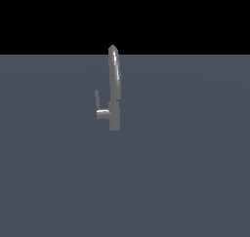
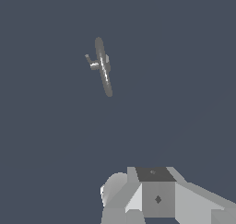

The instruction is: Turn on the faucet by rotating a designated handle.

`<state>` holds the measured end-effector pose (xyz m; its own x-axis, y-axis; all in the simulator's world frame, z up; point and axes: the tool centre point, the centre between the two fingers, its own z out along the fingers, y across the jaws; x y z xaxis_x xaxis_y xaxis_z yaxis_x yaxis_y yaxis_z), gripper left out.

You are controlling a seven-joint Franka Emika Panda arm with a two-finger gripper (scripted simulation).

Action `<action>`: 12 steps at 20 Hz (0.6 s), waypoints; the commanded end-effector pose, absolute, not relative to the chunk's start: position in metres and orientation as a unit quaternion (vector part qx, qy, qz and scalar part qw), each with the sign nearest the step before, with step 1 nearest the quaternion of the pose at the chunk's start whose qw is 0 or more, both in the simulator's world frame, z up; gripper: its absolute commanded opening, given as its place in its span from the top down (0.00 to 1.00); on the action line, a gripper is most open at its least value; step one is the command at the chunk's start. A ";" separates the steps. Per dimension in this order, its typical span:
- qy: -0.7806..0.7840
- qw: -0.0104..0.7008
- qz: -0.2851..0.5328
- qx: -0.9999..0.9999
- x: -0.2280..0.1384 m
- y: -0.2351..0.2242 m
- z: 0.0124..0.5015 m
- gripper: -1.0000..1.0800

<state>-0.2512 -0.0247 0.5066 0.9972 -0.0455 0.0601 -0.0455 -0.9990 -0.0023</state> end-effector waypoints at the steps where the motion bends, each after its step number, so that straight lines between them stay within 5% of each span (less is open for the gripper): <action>1: 0.032 -0.001 -0.040 -0.999 -0.251 -0.021 0.513 1.00; 12: 0.118 -0.013 -0.125 -0.985 -0.254 0.015 0.563 1.00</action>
